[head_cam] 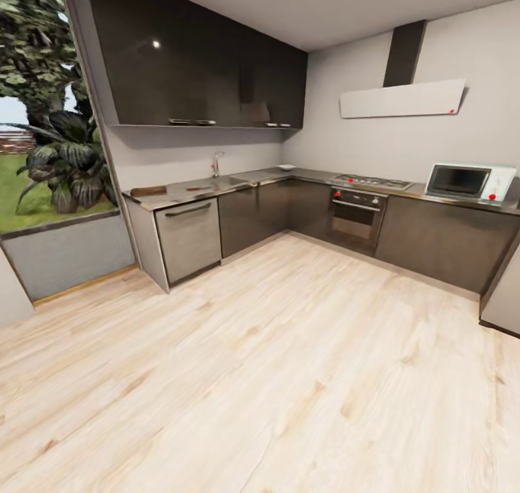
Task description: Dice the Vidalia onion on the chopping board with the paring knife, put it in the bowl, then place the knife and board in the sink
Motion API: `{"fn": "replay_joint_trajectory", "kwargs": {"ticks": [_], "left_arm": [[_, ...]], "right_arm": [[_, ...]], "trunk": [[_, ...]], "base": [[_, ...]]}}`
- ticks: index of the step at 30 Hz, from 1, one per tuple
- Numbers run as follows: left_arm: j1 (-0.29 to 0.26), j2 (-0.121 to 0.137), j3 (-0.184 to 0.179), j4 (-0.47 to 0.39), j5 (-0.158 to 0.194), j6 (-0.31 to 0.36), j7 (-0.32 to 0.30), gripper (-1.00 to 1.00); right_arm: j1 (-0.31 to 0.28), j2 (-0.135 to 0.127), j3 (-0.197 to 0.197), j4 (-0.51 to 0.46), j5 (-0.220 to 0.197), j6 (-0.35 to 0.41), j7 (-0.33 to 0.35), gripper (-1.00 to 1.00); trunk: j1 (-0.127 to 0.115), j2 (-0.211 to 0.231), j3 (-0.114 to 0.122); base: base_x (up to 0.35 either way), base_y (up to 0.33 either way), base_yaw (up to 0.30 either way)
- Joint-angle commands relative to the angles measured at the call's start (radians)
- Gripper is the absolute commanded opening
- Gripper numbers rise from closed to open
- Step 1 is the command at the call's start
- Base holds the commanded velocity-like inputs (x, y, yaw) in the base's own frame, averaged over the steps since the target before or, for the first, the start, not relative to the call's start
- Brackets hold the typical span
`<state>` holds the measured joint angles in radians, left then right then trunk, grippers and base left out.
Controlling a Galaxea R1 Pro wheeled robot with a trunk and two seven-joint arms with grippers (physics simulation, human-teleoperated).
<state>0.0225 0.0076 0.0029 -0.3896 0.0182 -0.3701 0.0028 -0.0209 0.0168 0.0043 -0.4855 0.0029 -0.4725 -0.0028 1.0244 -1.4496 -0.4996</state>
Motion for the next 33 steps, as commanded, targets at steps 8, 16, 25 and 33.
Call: {"fn": "replay_joint_trajectory", "kwargs": {"ticks": [8,16,25,33], "left_arm": [[0.0,0.0,0.0,-0.002,0.002,-0.001,0.0,1.0],[0.0,0.0,0.0,-0.002,0.002,-0.001,0.0,1.0],[0.001,0.0,0.0,-0.002,0.002,-0.001,0.0,1.0],[0.0,0.0,0.0,-0.002,0.002,-0.001,0.0,1.0]], "right_arm": [[-0.001,0.0,0.001,0.001,0.0,-0.003,0.0,1.0],[-0.001,0.0,0.002,0.001,0.0,-0.004,0.0,1.0],[-0.001,0.0,0.002,0.001,0.0,-0.004,0.0,1.0],[-0.001,0.0,0.002,0.001,0.0,-0.004,0.0,1.0]], "trunk": [[0.001,0.0,-0.001],[0.001,0.0,-0.001],[0.001,0.0,-0.001],[0.001,0.0,-0.001]], "base": [[0.318,-0.108,0.0],[0.317,-0.124,0.0],[0.317,-0.116,0.0],[0.317,-0.102,0.0]]}}
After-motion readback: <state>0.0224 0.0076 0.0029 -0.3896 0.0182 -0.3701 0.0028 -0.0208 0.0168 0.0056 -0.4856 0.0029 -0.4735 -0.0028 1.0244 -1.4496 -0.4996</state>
